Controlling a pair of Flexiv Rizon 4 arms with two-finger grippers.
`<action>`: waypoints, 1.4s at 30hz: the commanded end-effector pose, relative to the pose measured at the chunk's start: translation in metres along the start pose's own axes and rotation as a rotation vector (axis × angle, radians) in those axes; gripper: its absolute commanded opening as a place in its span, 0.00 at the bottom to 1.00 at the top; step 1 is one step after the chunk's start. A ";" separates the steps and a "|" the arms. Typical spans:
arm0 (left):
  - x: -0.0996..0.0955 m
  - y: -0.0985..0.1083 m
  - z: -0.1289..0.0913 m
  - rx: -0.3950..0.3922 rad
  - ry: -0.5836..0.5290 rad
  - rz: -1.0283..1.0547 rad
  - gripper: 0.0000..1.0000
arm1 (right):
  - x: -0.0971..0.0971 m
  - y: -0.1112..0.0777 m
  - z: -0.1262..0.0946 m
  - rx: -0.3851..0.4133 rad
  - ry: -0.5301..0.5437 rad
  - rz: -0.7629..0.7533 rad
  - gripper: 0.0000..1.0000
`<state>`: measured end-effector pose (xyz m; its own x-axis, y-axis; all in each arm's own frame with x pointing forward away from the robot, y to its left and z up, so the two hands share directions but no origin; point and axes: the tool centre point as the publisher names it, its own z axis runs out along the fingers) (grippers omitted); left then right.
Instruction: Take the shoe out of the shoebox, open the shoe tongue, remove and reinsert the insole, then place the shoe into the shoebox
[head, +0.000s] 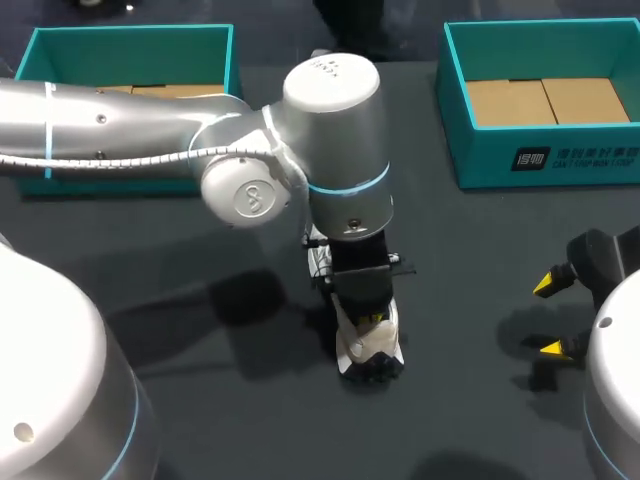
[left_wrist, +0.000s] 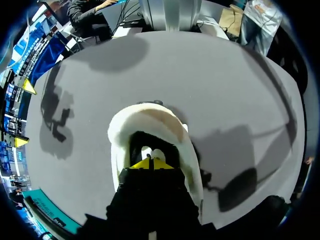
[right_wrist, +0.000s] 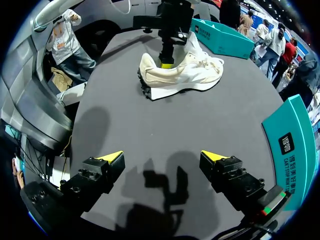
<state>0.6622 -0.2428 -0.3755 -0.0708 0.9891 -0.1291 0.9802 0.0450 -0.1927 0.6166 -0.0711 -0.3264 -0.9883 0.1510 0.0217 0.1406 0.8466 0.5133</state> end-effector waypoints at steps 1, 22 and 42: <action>0.001 -0.007 -0.009 -0.002 0.053 -0.004 0.00 | 0.002 0.000 -0.001 0.001 -0.003 -0.001 1.00; 0.008 0.003 0.017 -0.031 0.125 -0.068 0.00 | 0.002 0.000 -0.001 0.001 -0.003 -0.001 1.00; 0.001 0.025 -0.039 -0.248 -0.046 -0.116 0.00 | 0.002 0.000 -0.001 0.001 -0.003 -0.001 1.00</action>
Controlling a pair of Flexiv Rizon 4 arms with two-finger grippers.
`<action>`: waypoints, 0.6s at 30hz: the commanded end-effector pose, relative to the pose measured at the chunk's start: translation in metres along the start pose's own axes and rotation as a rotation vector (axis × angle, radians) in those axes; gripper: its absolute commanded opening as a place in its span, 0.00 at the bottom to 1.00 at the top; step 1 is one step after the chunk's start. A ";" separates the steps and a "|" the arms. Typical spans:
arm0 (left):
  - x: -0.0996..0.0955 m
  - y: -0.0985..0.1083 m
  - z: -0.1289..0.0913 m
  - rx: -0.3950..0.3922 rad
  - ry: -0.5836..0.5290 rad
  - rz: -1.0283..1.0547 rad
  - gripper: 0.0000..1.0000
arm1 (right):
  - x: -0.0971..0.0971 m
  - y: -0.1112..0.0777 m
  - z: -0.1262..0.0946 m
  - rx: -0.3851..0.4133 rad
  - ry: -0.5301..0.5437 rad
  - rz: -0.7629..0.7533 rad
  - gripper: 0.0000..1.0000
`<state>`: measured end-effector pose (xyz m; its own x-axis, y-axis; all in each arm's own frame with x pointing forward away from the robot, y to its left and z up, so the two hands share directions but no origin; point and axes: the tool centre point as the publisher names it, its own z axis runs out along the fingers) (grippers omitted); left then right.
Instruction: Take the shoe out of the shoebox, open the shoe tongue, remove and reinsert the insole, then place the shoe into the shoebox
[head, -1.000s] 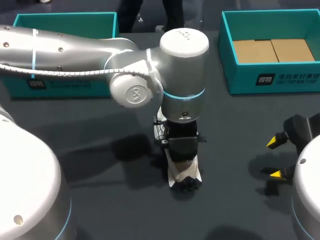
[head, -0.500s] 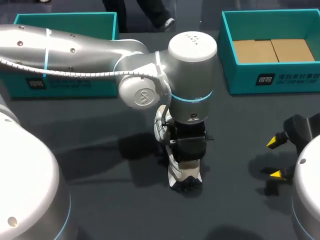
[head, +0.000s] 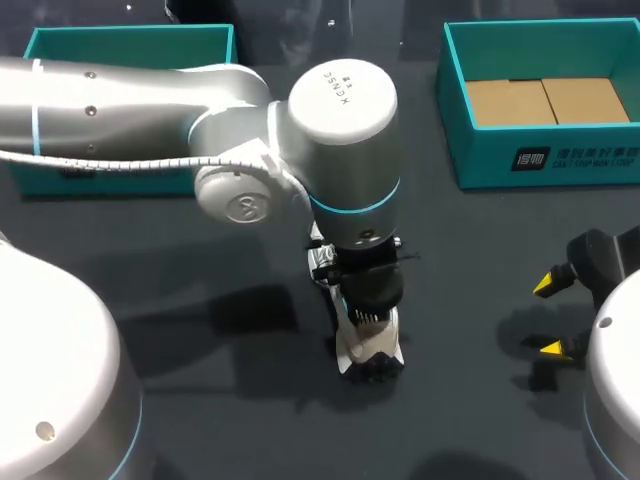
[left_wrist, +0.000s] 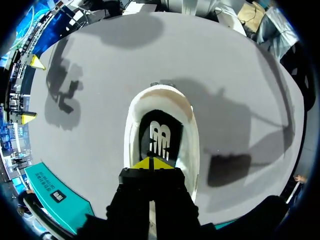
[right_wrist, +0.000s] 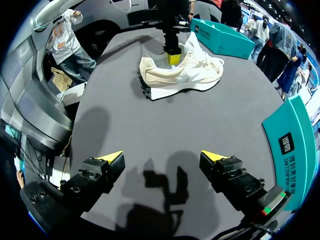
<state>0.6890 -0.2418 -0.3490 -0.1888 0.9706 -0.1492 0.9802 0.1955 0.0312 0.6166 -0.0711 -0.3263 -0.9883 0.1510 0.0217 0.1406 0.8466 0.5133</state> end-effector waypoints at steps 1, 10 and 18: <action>0.004 0.009 -0.007 -0.009 -0.014 -0.001 0.00 | 0.002 0.000 -0.001 0.001 -0.003 -0.001 1.00; 0.001 0.015 0.000 -0.023 0.003 0.027 0.00 | 0.002 0.000 -0.001 0.001 -0.003 -0.001 1.00; 0.003 0.009 0.005 -0.031 0.017 0.064 0.26 | 0.002 0.000 -0.001 0.001 -0.003 -0.001 1.00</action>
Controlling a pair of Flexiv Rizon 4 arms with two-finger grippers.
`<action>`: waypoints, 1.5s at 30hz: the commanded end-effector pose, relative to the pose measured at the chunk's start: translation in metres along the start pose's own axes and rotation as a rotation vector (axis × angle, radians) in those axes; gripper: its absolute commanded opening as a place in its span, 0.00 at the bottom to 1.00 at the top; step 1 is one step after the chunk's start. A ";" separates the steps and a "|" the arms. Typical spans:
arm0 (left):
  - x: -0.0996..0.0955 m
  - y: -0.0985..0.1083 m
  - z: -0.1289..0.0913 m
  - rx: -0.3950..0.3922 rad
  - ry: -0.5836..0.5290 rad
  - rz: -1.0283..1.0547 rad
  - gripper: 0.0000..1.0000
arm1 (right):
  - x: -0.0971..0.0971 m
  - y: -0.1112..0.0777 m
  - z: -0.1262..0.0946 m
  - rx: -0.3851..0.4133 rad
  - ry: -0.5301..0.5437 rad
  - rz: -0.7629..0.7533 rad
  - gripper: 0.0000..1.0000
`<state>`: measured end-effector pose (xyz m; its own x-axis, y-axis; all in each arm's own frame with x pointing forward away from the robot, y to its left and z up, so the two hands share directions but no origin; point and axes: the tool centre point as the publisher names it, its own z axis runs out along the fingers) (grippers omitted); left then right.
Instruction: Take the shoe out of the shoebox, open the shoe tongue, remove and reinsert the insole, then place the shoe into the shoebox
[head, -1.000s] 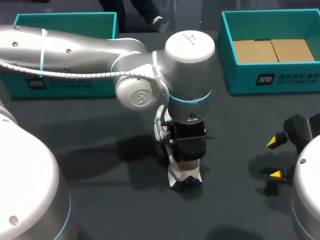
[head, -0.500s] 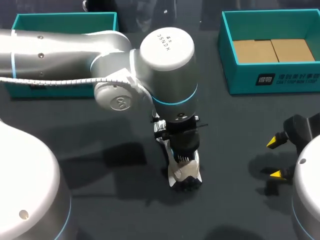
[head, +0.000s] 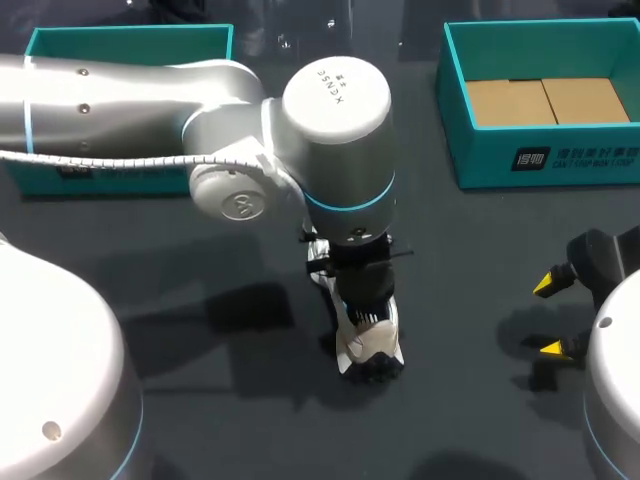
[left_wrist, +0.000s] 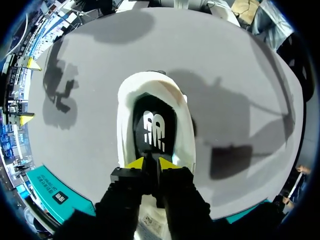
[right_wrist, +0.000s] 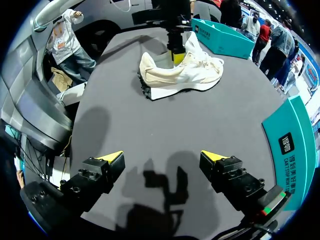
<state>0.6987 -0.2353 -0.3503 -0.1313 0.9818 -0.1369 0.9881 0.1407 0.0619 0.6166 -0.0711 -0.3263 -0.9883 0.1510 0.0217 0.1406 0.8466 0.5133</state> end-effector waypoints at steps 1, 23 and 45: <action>-0.002 -0.001 0.004 -0.010 0.011 0.008 0.31 | 0.002 0.000 -0.001 0.001 -0.003 -0.001 1.00; -0.001 0.012 0.007 -0.004 0.032 0.003 1.00 | 0.002 0.000 -0.001 0.001 -0.003 -0.001 1.00; 0.001 0.016 0.004 0.058 0.036 -0.066 0.88 | 0.002 0.000 -0.001 0.001 -0.003 -0.001 1.00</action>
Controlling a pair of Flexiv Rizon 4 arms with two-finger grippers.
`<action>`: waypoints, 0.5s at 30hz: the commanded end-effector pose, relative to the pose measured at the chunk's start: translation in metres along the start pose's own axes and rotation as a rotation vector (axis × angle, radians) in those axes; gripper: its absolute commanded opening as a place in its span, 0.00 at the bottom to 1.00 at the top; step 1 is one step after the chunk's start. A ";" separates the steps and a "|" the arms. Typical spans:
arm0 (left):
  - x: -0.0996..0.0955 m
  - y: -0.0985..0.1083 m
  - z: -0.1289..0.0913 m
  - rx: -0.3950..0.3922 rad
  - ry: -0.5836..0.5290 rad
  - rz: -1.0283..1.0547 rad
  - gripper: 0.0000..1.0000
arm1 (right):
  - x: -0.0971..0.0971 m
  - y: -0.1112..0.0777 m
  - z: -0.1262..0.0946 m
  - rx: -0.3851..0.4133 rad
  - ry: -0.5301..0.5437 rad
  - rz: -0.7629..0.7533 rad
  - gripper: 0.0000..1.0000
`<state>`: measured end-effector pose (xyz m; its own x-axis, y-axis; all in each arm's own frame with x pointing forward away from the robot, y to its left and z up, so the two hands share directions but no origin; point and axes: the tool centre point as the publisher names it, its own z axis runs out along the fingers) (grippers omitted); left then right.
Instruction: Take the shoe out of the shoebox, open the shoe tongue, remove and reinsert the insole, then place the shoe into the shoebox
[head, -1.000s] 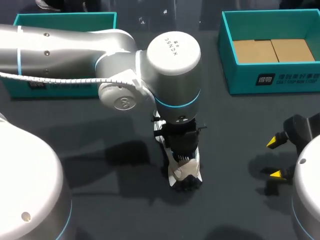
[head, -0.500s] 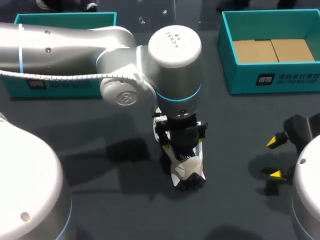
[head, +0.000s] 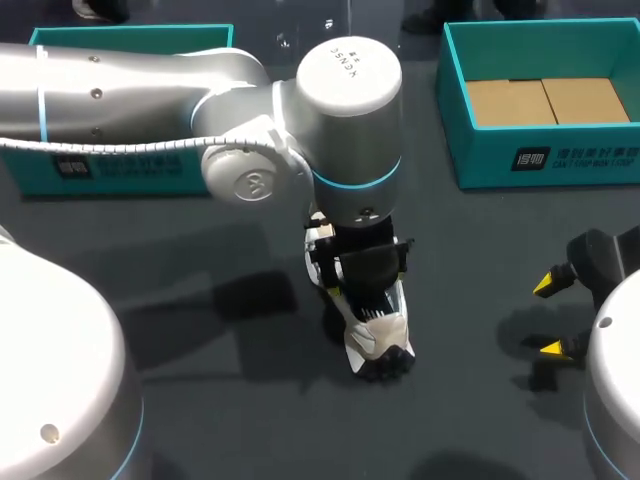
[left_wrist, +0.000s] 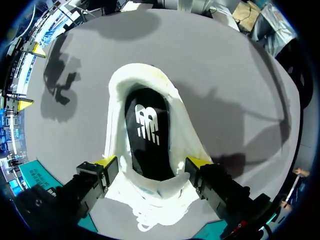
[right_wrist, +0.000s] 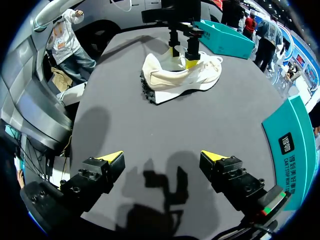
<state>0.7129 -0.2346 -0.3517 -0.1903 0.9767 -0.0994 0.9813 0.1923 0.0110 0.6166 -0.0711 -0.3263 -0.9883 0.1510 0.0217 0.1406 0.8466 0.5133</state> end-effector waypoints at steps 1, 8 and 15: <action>0.002 0.002 0.002 0.020 -0.005 -0.016 0.87 | 0.002 0.000 -0.001 0.001 -0.003 -0.001 1.00; 0.004 0.000 0.001 0.046 -0.017 -0.041 0.73 | 0.002 0.000 -0.001 0.001 -0.003 -0.001 1.00; 0.008 0.003 -0.001 0.046 -0.019 -0.067 0.75 | 0.002 0.000 -0.001 0.001 -0.003 -0.001 1.00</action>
<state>0.7137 -0.2299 -0.3518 -0.2554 0.9602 -0.1127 0.9667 0.2519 -0.0444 0.6166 -0.0711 -0.3263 -0.9883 0.1510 0.0217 0.1406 0.8466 0.5133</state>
